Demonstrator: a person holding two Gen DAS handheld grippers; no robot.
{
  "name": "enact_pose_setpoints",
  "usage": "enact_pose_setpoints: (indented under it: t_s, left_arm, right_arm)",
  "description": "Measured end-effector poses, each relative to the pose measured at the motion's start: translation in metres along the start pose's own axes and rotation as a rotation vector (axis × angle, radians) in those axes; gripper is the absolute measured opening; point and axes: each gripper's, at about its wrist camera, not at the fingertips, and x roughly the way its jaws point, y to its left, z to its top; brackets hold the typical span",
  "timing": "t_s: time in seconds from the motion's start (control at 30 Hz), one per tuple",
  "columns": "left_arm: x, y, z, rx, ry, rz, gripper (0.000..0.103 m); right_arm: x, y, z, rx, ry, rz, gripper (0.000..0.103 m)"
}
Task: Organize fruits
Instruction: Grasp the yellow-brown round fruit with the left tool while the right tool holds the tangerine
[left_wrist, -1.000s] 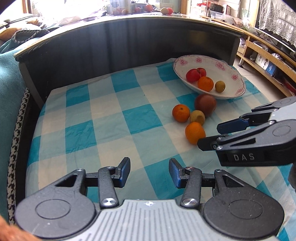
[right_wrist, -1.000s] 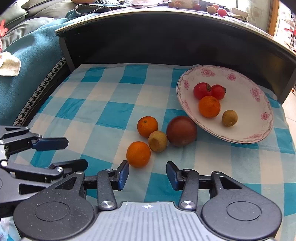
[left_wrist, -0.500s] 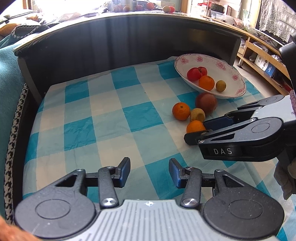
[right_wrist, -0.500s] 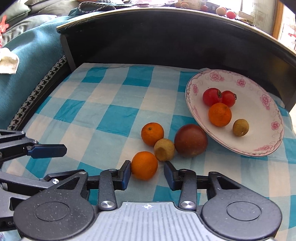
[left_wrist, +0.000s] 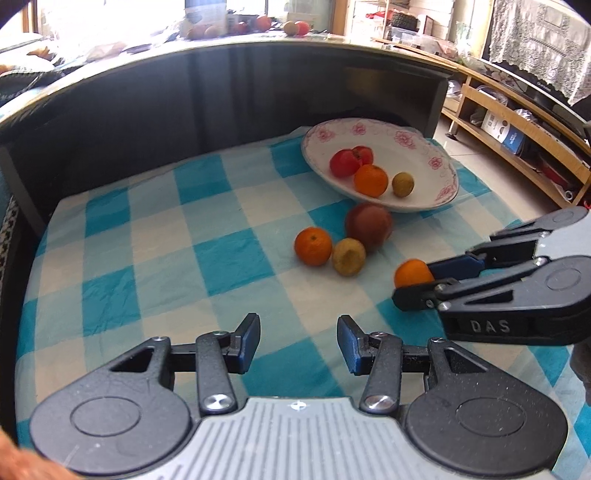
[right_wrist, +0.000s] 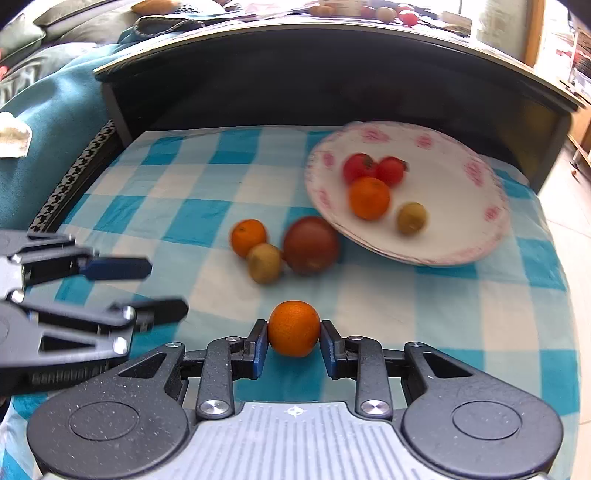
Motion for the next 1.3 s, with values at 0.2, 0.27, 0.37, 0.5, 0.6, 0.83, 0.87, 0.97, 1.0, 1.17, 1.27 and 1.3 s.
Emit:
enact_pose_setpoints:
  t_s: [0.2,0.27,0.37,0.5,0.6,0.83,0.87,0.97,1.0,1.17,1.27,1.3]
  left_arm:
    - [0.012,-0.016,0.012,0.011,-0.026,-0.023,0.054]
    - [0.017,-0.022,0.014,0.03,-0.028,-0.022,0.055]
    - [0.025,-0.028,0.017,0.046,-0.02,-0.026,0.054]
    - [0.035,-0.032,0.021,0.046,-0.013,-0.028,0.05]
    - [0.041,-0.034,0.026,0.038,-0.015,-0.032,0.047]
    - [0.055,-0.046,0.031,0.072,-0.018,0.005,0.043]
    - [0.055,-0.046,0.03,0.069,-0.018,0.006,0.043]
    - [0.055,-0.046,0.03,0.07,-0.018,0.014,0.041]
    - [0.054,-0.047,0.031,0.071,-0.018,0.019,0.037]
    - [0.05,-0.045,0.028,0.078,-0.008,0.028,0.034]
    - [0.045,-0.043,0.026,0.076,-0.005,0.026,0.034]
    - [0.043,-0.042,0.025,0.075,-0.003,0.024,0.034]
  right_arm:
    - [-0.008,-0.016,-0.008,0.023,0.003,-0.01,0.024]
    - [-0.009,-0.02,-0.009,0.032,0.005,-0.016,0.024]
    - [-0.008,-0.023,-0.011,0.042,0.012,-0.02,0.024]
    - [-0.007,-0.023,-0.009,0.043,0.015,-0.019,0.024]
    - [-0.005,-0.024,-0.009,0.045,0.019,-0.023,0.024]
    - [-0.004,-0.029,-0.009,0.054,0.021,-0.026,0.024]
    - [-0.004,-0.029,-0.009,0.055,0.021,-0.028,0.024]
    - [-0.004,-0.03,-0.009,0.057,0.021,-0.031,0.024]
    - [-0.005,-0.03,-0.009,0.057,0.021,-0.032,0.024]
    - [-0.006,-0.03,-0.009,0.05,0.019,-0.035,0.024]
    - [-0.007,-0.03,-0.008,0.048,0.015,-0.039,0.024]
    - [-0.008,-0.029,-0.008,0.047,0.011,-0.039,0.024]
